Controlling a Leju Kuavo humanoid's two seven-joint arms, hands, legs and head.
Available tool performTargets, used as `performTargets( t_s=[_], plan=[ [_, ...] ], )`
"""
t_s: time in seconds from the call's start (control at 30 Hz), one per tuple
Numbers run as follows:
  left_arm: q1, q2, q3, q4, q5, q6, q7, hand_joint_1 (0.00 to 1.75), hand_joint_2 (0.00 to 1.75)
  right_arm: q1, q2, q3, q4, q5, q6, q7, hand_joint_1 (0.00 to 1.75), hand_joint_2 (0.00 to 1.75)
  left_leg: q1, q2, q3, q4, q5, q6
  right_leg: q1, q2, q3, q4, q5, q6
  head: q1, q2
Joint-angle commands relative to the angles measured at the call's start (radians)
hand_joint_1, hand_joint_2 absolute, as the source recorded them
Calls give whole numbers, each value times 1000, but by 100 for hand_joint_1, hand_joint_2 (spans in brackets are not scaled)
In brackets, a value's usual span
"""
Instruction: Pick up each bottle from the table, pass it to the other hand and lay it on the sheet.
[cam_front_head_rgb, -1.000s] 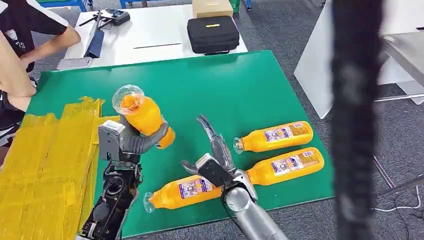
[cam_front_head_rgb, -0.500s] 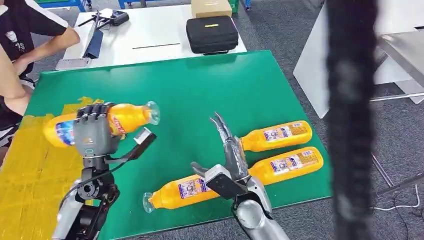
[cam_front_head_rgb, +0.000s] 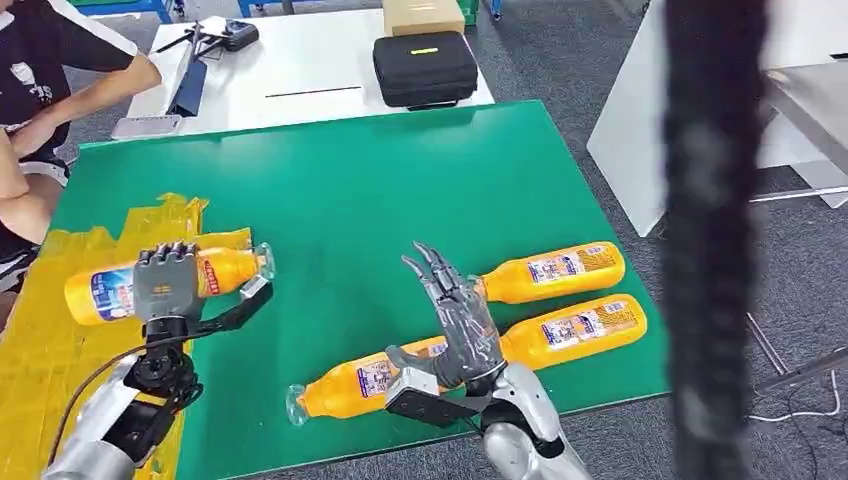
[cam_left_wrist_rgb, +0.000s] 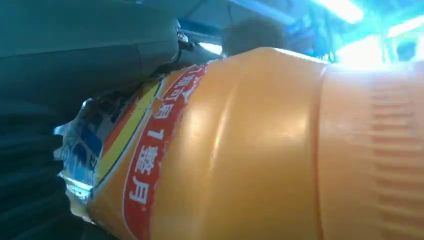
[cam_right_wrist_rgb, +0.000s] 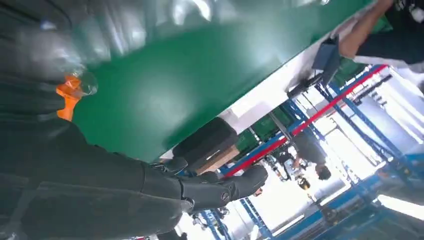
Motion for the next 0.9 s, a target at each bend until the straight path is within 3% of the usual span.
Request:
performTargets(
  t_s=[0.03, 0.33, 0.43, 0.63, 0.67, 0.77, 0.8, 0.83, 0.9],
  plan=[
    [-75, -54, 151, 312, -1, -22, -1, 0, 175, -51, -53, 50, 5, 102, 96, 69, 0, 175, 1, 0, 4, 0, -2, -3, 1, -1, 4, 0, -2, 0, 0, 0],
    [-75, -57, 181, 322, -1, -21, 4, 0, 175, -59, -56, 60, 13, 131, 127, 88, 0, 175, 1, 0, 6, 1, -3, -4, 1, -2, 7, 0, -3, 0, 0, 0],
    [-62, -54, 223, 324, -1, -14, 41, 0, 175, -75, -70, 82, 34, 203, 221, 130, 0, 175, 1, 1, 5, 0, -3, -3, 1, -1, 6, 0, -2, 0, 0, 0],
    [12, -94, 414, 276, 12, 33, -76, 0, 175, -144, -87, 127, 176, 311, 335, 206, 0, 175, 1, 4, 7, -2, -2, -3, 1, 2, 6, -2, -1, 0, 0, 0],
    [26, -122, 494, 250, 67, 56, -164, 0, 175, -149, -95, 137, 197, 326, 345, 217, 0, 175, 1, 3, 6, -2, -2, -2, 0, 2, 6, -2, -1, 0, -1, 0],
    [32, -132, 511, 240, 73, 61, -171, 0, 175, -149, -103, 145, 212, 333, 353, 216, 0, 175, 1, 2, 5, -2, -1, -2, 0, 0, 5, -2, -1, 0, 0, 0],
    [32, -132, 511, 240, 73, 61, -171, 0, 175, -149, -103, 145, 212, 333, 353, 216, 0, 175, 2, 3, 11, -1, -5, -4, 1, 0, 12, -2, -4, 0, 0, 0],
    [32, -132, 511, 240, 73, 61, -171, 0, 175, -149, -103, 145, 212, 333, 353, 216, 0, 175, 1, 2, 7, -1, -2, -3, 1, 0, 7, -2, -2, 0, 0, 0],
    [52, -195, 644, 160, 378, -12, -469, 0, 175, -146, -116, 158, 221, 350, 371, 228, 0, 175, 1, 0, 6, -1, -2, -3, 1, -1, 7, -1, -2, 0, 0, 0]
  ],
)
